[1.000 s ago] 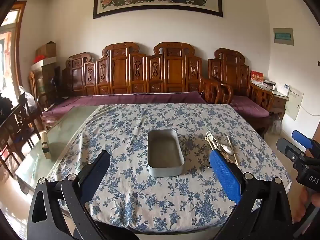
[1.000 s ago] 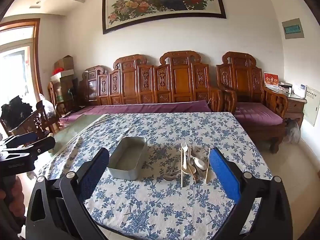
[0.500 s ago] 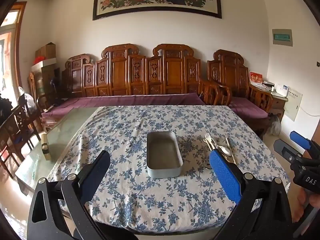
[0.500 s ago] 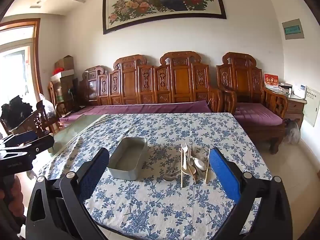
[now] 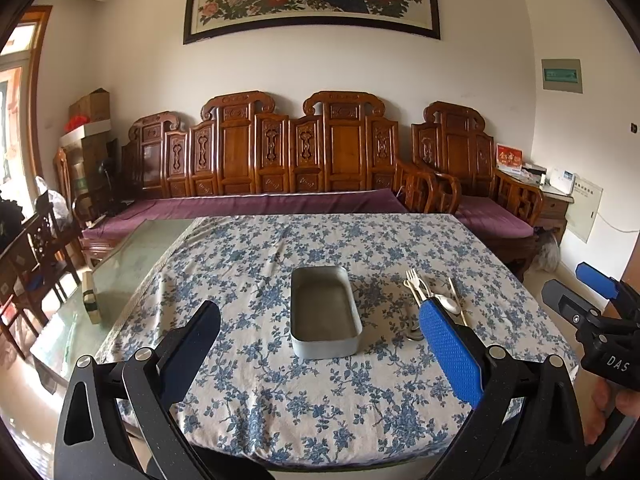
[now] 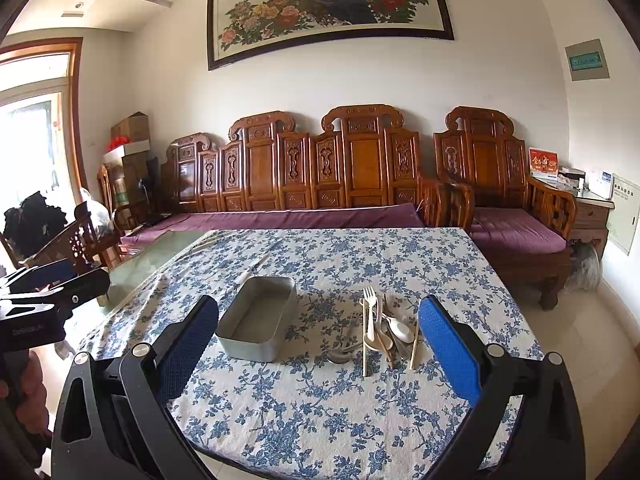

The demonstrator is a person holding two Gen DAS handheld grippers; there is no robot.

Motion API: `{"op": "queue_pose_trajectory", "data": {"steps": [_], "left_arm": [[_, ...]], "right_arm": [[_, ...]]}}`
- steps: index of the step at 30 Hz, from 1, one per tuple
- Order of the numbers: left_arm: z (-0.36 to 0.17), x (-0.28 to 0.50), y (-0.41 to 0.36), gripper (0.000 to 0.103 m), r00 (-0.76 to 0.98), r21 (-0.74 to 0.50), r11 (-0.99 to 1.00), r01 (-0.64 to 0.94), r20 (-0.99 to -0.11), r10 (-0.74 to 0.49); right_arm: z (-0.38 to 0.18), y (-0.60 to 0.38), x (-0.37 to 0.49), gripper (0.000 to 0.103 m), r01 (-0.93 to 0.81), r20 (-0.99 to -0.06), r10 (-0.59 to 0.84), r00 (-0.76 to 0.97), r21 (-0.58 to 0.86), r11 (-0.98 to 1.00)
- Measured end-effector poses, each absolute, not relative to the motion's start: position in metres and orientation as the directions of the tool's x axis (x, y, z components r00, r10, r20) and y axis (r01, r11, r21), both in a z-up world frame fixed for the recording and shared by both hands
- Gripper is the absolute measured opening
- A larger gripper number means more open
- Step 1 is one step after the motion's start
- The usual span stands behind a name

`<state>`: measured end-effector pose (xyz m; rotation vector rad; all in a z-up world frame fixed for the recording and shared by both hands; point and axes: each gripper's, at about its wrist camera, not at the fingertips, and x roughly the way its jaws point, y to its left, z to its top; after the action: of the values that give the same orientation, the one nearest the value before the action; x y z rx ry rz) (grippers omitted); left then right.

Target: Organize utensils

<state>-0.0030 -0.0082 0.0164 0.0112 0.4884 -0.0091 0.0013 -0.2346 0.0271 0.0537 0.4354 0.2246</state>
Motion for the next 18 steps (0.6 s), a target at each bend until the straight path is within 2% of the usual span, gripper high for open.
{"op": "queue_pose_trajectory", "data": {"steps": [18], "left_arm": [[0.0136, -0.0043, -0.0097, 0.096, 0.881, 0.011, 1.000, 0.013, -0.474, -0.006]], "right_arm": [[0.0270, -0.2344, 0.0004, 0.100, -0.204, -0.410, 0.228, 0.883, 0.100, 0.974]]}}
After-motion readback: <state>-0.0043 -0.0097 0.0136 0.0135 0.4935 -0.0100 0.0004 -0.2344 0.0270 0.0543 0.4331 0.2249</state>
